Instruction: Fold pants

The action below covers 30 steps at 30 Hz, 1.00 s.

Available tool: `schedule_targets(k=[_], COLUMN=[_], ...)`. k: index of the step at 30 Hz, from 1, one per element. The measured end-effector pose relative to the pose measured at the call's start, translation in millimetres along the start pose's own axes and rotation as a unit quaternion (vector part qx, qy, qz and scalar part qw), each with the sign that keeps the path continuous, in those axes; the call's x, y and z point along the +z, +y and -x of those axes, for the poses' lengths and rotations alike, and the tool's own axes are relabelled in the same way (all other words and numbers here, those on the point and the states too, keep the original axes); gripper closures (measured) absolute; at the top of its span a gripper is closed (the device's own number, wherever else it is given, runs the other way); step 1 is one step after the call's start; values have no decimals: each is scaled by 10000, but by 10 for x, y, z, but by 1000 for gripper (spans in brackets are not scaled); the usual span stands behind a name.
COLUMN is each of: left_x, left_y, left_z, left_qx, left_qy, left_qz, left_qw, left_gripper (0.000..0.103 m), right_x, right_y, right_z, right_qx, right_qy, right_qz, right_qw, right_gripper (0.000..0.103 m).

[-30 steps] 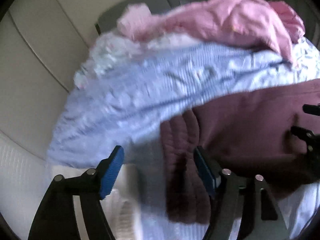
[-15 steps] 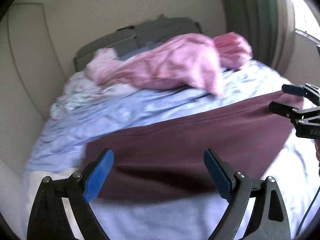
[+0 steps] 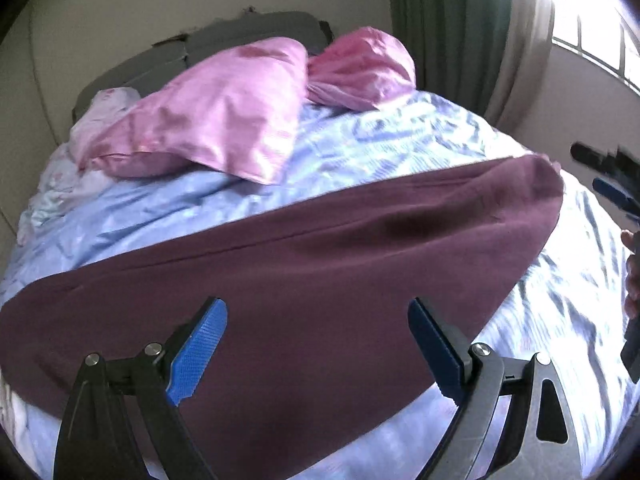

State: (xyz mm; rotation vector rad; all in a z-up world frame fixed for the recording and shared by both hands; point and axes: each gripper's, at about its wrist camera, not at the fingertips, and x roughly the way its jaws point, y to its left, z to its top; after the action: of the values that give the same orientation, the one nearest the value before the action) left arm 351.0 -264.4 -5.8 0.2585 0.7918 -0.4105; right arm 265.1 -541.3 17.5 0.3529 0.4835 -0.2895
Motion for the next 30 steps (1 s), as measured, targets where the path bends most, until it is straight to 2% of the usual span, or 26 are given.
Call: schedule_targets(k=[2,5,8,12,15,18,21,22,24,25,26,28,30], left_x=[22,58,95,126,60,-34,-96,-118,-146,-149,-150,-147,-145], left_y=[-191,-420,-480,-484,-507,-565,-587,-592,-635,-659,-671,-670,-593], left_z=[-155,-273,-338,-553,-696,-741,-821,-856,-873,-870,-860,-825,-734], left_qx=[63,130,130,171,181,253,73,14,5,-5,-57,-314,-482], left_qy=[27,-54,-164,54,236,255,651,819,916,947,1008,1171,1202], left_qz=[-74,-202,-34,173,150,-6,38,55,-112,-233,-308,-360,-290], left_qw=[9999,9997,9998,9997,9994,9994,9978,9966,9957,9952,9944,9920,9912], left_gripper=[10,10,10,10,10,10,10,9,9,9,9,9,10], right_x=[-29,-118,-204,-293,-341,-380,-401,-402,-393,-386,-402,-439,-360], right_y=[-466,-829,-977,-1139,-1192,-1267,-1305,-1319,-1338,-1342,-1369,-1401,-1314], right_z=[-175,-474,-742,-1027,-1230,-1339,-1313,-1299,-1274,-1284,-1281,-1246,-1120], right_qx=[116,372,372,366,446,406,387,379,201,305,431,698,511], right_qy=[60,291,460,637,711,683,513,492,597,655,684,673,586], right_qz=[-1005,-1902,-2378,-2745,-2976,-3250,-3414,-3446,-3327,-3252,-3263,-3540,-3154], right_qw=[9949,9806,9695,9588,9510,9424,9377,9367,9409,9429,9418,9302,9458], right_gripper=[4,4,4,4,4,4,5,10,35,56,71,75,76])
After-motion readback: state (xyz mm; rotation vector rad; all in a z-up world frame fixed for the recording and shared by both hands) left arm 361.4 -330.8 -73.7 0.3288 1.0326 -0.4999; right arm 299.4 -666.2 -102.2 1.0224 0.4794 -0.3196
